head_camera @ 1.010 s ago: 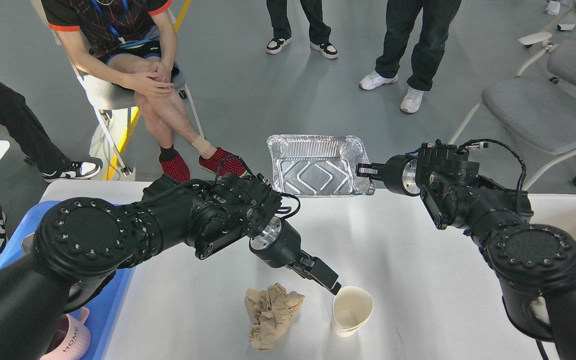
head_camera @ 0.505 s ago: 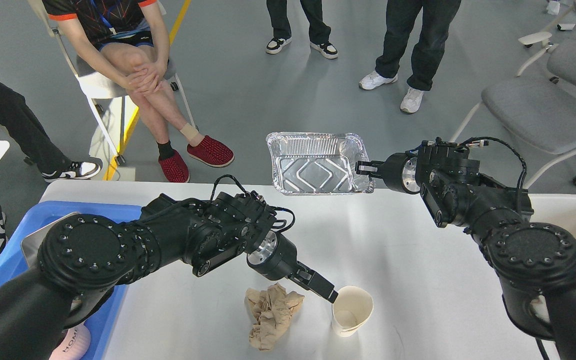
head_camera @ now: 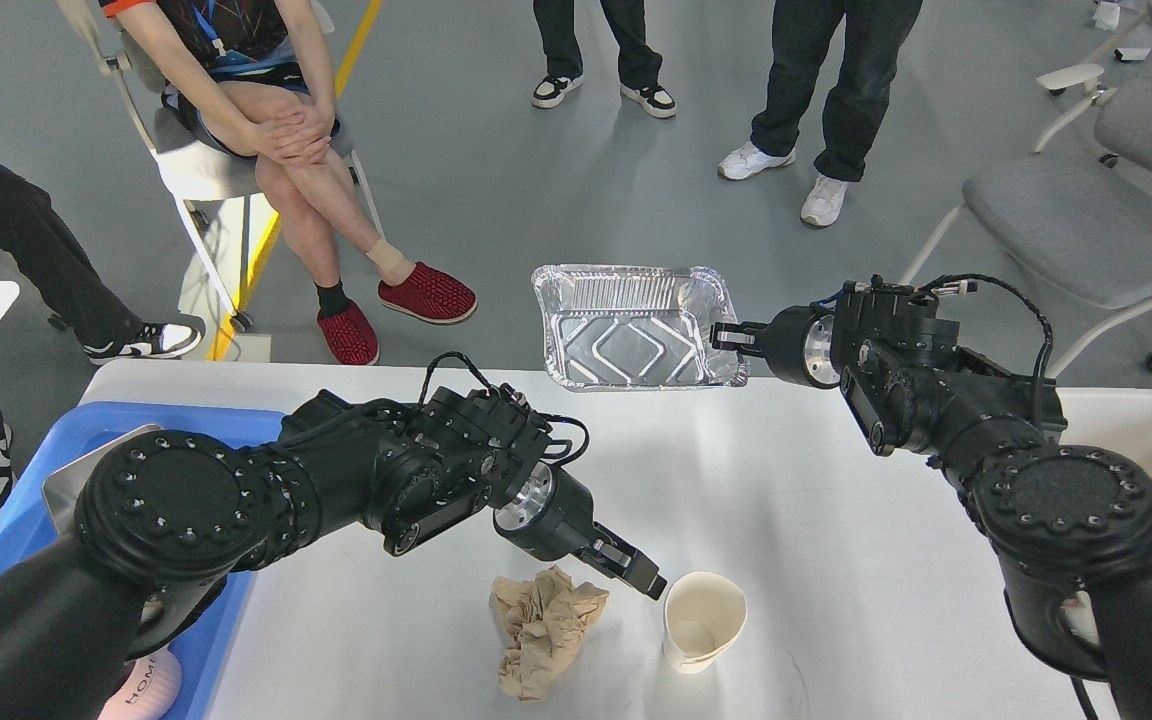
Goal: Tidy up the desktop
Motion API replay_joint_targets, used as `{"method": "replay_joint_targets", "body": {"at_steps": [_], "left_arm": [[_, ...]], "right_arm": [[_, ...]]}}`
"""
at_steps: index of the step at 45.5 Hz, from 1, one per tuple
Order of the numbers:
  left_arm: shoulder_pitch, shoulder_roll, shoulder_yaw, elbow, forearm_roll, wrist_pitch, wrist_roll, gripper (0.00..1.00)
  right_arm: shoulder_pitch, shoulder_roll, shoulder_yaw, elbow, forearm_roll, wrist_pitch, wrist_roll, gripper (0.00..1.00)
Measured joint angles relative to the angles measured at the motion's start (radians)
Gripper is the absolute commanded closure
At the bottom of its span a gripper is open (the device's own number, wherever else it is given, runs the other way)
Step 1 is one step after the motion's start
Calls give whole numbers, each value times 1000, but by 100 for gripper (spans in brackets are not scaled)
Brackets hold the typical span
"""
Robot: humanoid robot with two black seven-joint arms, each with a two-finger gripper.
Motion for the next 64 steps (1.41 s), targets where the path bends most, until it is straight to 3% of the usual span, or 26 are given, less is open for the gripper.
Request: {"method": "replay_joint_targets", "body": {"at_steps": [13,25,37,44,52,58,64], "left_arm": [[-13,0,-7,-1,-19,-36,-4,25],[-57,-5,-17,-2,-35,-107,-8,23],[-77,-7,-39,-8,-56,-92,1,22],[-181,14,-47,-13,-68,-189,-3,22],[-288,243,-40,-61,-62,-281,-34,22],[-365,544,-16,-220,-41,-292,-72,22],[-434,804,-9,-382,-27,-299,-77,22]], "right_arm": [[-2,-1,0,-2,0,0,1,100],[-3,0,-3,-3,-1,-4,1,100],[1,-8,-5,-17,-1,-3,2,100],[1,-20,-5,-24,2,-1,3,100],[-3,-20,-2,-25,6,-1,4,100],[-6,-25,-2,-24,6,-3,4,100],[-7,-27,-1,-23,6,-3,4,100]]}}
